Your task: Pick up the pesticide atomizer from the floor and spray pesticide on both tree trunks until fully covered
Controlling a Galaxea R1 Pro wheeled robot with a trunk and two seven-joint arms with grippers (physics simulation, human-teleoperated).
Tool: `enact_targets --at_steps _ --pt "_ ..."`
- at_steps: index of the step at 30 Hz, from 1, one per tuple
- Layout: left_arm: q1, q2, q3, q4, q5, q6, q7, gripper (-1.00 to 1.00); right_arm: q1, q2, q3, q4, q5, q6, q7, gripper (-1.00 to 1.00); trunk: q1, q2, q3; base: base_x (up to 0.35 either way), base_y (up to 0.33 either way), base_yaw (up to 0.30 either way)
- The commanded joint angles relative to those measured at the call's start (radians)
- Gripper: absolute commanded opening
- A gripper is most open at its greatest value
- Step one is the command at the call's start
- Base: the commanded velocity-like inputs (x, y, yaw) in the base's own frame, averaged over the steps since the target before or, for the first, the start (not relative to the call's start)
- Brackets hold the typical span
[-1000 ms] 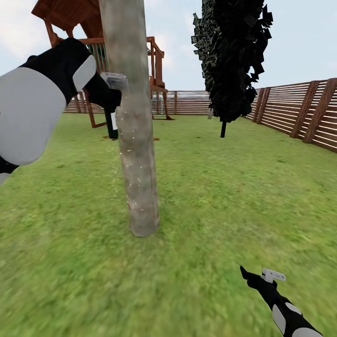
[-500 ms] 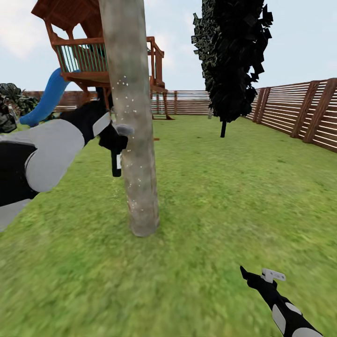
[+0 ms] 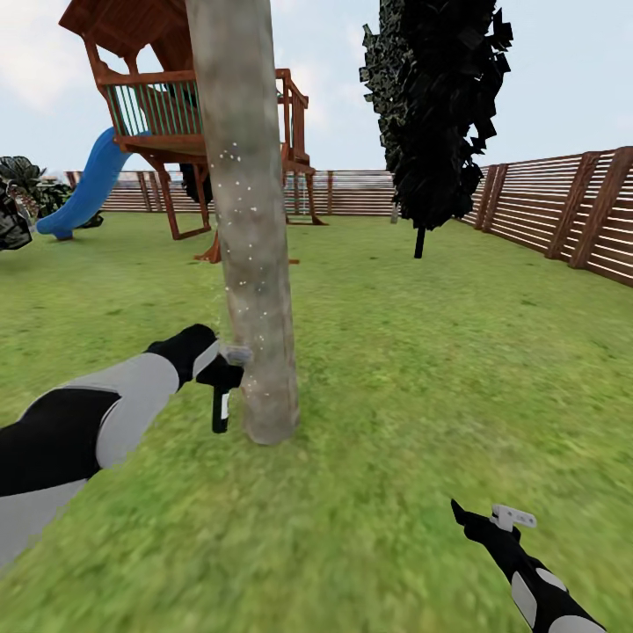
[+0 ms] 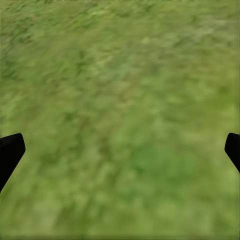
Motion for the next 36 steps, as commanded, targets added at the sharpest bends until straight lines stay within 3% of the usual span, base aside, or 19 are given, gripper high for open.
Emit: enact_targets --at_steps 1,7,9,15,27,36 --pt "0.033 0.005 0.002 0.000 0.002 -0.031 0.000 -1.00 0.000 0.000 0.000 0.000 0.000 0.000 0.000 1.00 0.000 0.000 0.000 0.000 0.000 0.000" --pt "0.173 0.009 0.002 0.000 0.002 -0.158 0.000 -1.00 0.000 0.001 0.000 0.000 0.000 0.000 0.000 1.00 0.000 0.000 0.000 0.000 0.000 0.000" --pt "0.186 0.009 0.002 0.000 0.003 -0.189 0.000 -1.00 0.000 0.001 0.000 0.001 0.000 0.000 0.000 1.00 0.000 0.000 0.000 0.000 0.000 0.038" --pt "0.193 0.004 0.002 0.000 0.010 -0.206 0.000 -1.00 0.000 0.002 0.000 0.000 0.000 0.000 0.000 1.00 0.000 0.000 0.000 0.000 -0.208 0.223" --pt "0.203 0.004 0.002 0.000 0.010 -0.206 0.002 -1.00 0.000 0.001 0.000 0.000 0.000 0.000 0.000 1.00 0.000 0.000 0.000 0.000 -0.308 0.013" --pt "0.214 0.004 0.002 0.000 0.010 -0.206 0.003 -1.00 0.000 0.002 0.000 0.000 0.000 0.000 0.000 1.00 0.000 0.000 0.000 0.000 -0.309 0.233"
